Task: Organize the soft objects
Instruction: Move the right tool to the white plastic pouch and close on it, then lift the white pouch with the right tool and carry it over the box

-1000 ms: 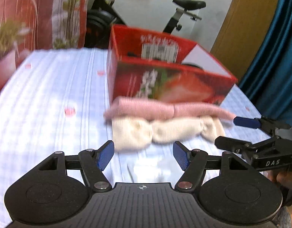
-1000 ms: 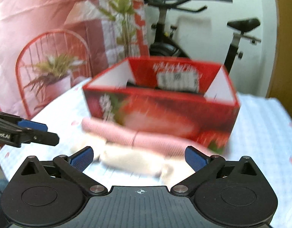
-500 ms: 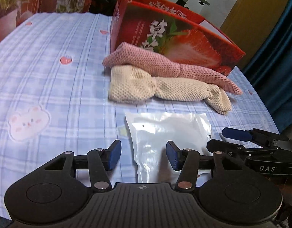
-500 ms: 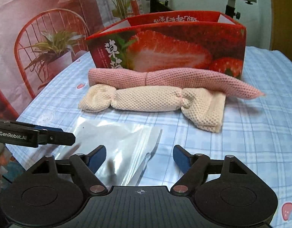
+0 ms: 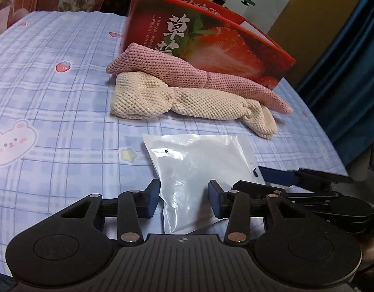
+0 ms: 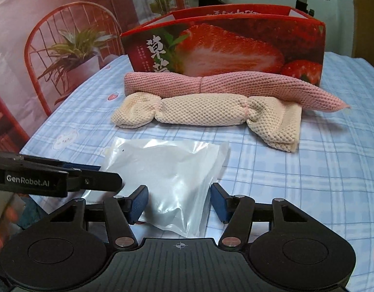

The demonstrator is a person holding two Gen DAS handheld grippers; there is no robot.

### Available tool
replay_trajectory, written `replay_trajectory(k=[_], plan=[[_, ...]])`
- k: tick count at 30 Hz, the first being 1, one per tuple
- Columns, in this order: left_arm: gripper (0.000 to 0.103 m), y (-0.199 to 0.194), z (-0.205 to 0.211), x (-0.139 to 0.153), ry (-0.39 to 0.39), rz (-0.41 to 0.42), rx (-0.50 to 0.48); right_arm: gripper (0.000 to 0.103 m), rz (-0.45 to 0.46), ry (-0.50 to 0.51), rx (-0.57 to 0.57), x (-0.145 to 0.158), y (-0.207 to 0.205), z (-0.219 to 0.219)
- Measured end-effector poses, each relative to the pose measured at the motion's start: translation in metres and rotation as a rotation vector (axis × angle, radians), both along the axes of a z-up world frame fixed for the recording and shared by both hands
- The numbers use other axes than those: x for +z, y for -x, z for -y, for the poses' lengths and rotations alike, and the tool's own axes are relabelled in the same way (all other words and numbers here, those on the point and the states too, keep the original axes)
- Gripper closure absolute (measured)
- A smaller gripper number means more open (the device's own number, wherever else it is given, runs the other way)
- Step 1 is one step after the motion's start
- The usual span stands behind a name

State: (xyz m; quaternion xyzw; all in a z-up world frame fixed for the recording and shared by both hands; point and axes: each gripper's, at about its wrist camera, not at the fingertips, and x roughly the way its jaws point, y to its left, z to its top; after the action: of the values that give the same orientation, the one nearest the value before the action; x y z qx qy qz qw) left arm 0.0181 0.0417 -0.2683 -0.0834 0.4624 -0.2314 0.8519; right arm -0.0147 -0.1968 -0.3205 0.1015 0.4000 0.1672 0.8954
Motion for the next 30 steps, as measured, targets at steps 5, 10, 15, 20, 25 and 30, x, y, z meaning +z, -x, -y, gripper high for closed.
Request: replay_trajectory(k=[5,10,15,20,25,30], plan=[[0.058,0.0,0.002,-0.001,0.008,0.009,0.002,0.051,0.008,-0.034,-0.016,-0.002,-0.002,0.003],[0.058,-0.006,0.003,-0.001,0.016,0.001,-0.011,0.059,0.008,-0.048,-0.016,-0.003,-0.007,0.002],[0.058,-0.009,0.002,-0.003,0.034,-0.001,-0.005,0.063,0.002,-0.068,-0.023,-0.003,-0.01,0.004],[0.059,-0.01,-0.001,-0.003,-0.002,0.012,0.02,0.067,0.026,-0.025,0.011,-0.002,-0.008,0.001],[0.059,-0.015,-0.005,-0.002,-0.038,0.013,0.044,0.067,0.042,0.016,0.024,0.0,-0.004,-0.001],[0.058,-0.017,0.002,-0.001,-0.047,0.019,0.026,0.067,0.041,0.012,0.036,-0.002,-0.003,0.0]])
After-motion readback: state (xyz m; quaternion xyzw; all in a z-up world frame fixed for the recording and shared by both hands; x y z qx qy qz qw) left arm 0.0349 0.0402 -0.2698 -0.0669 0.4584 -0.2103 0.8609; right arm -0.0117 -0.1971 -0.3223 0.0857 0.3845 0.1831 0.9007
